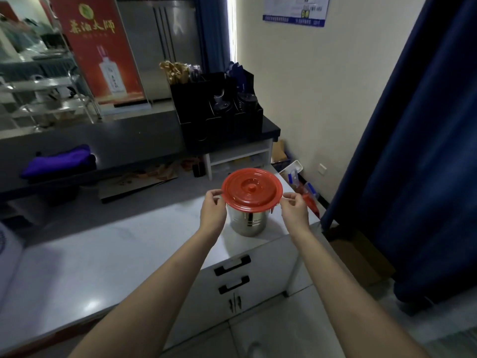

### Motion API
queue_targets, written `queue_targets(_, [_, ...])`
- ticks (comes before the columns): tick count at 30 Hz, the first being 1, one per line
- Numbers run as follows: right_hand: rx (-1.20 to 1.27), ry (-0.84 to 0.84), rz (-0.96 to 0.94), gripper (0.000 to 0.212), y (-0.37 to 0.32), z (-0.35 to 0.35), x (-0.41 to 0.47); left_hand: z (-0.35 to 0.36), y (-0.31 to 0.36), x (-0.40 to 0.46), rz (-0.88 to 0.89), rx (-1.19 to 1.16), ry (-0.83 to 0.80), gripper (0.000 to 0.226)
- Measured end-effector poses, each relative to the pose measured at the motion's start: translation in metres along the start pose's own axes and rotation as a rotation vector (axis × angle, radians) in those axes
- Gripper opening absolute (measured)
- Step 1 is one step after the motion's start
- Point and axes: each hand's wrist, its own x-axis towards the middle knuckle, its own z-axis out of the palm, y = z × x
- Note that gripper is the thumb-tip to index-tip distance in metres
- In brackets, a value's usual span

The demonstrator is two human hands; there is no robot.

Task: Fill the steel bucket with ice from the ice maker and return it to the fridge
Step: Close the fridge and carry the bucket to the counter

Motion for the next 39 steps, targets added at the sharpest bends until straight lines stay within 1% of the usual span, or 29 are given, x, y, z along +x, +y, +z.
queue_targets(2, [0.003,0.006,0.022,0.018,0.004,0.004,0.015,0.003,-0.004,0.018,-0.015,-0.002,0.026,0.02])
queue_targets(5, [-0.003,0.009,0.053,0.036,0.014,0.009,0.033,0.01,-0.007,0.037,-0.034,-0.009,0.054,0.026])
queue_targets(7, [-0.005,0.009,0.065,0.045,0.02,0.015,0.046,0.017,-0.009,0.051,-0.05,-0.015,0.068,0.029])
queue_targets(10, [-0.026,-0.001,0.084,0.054,0.026,0.025,0.058,0.025,-0.015,0.073,-0.083,-0.013,0.083,0.034])
queue_targets(13, [-0.01,-0.029,0.112,0.06,0.032,0.031,0.069,0.036,-0.02,0.09,-0.131,-0.022,0.071,0.043])
queue_targets(15, [0.001,-0.065,0.124,0.061,0.035,0.034,0.074,0.041,-0.021,0.098,-0.157,-0.044,0.043,0.048])
queue_targets(17, [0.004,-0.108,0.123,0.056,0.039,0.037,0.077,0.047,-0.024,0.104,-0.184,-0.049,0.031,0.049])
queue_targets(20, [0.025,-0.136,0.122,0.048,0.043,0.042,0.08,0.052,-0.03,0.109,-0.212,-0.046,0.034,0.043])
queue_targets(24, [0.042,-0.148,0.143,0.047,0.046,0.045,0.083,0.055,-0.039,0.111,-0.246,-0.055,0.054,0.031])
queue_targets(29, [0.067,-0.137,0.127,0.045,0.05,0.047,0.086,0.055,-0.044,0.12,-0.301,-0.098,0.041,0.034])
queue_targets(34, [0.111,-0.112,0.121,0.038,0.045,0.05,0.092,0.055,-0.043,0.117,-0.29,-0.133,0.039,0.033])
queue_targets(39, [0.124,-0.153,0.109,0.037,0.043,0.057,0.099,0.049,-0.047,0.115,-0.306,-0.202,0.077,0.033])
